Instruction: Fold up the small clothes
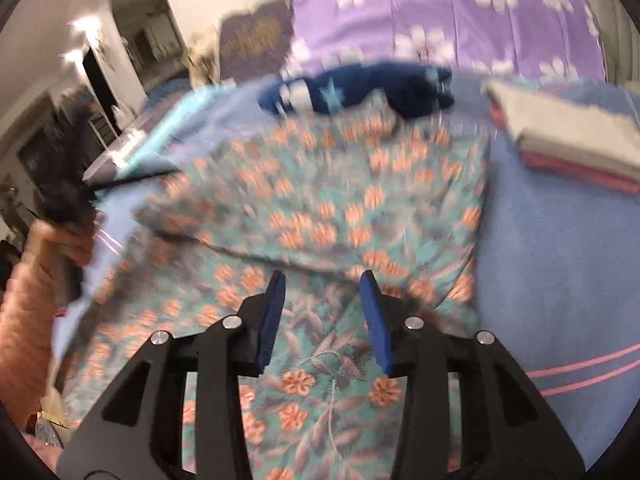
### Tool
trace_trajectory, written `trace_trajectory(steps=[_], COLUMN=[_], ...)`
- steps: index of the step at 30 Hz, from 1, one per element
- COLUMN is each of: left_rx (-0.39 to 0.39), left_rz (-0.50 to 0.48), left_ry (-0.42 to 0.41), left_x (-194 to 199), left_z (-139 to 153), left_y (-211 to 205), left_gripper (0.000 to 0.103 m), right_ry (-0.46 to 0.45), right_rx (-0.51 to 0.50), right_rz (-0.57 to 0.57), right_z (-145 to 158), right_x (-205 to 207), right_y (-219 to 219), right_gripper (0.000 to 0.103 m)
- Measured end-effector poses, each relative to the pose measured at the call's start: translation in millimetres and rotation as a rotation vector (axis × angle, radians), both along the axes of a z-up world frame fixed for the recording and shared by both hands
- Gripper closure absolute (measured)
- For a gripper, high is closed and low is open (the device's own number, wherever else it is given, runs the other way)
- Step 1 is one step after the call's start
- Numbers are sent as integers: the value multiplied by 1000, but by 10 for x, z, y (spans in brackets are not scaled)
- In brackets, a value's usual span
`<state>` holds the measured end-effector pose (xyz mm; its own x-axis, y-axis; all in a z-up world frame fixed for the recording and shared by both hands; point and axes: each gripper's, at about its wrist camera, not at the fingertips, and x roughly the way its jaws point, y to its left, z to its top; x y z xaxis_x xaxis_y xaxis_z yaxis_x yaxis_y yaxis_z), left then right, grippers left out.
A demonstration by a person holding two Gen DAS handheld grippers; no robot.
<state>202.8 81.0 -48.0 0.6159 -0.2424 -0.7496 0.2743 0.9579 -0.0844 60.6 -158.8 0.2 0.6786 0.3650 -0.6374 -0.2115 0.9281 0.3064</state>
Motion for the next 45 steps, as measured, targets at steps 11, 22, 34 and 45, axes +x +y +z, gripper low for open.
trace_trajectory(steps=[11,22,34,45], left_rx=[-26,-32,-46,-49], left_rz=[-19,-35,-46,188], left_ry=[0,-5,-1,-47], left_x=[62,16,14,443], left_z=[-397,-360,-345,110], left_y=[-123,-173,-174,496], left_gripper=[42,37,31,86], right_ry=[254,174,203,263], right_rx=[207,134,35,-69], right_rz=[-265,-368,-414,-483], right_z=[-530,-315,-449,-541], right_x=[1301,1345,1388,1494], right_y=[-1067,-916,-863,-887], right_gripper=[37,101,52,95])
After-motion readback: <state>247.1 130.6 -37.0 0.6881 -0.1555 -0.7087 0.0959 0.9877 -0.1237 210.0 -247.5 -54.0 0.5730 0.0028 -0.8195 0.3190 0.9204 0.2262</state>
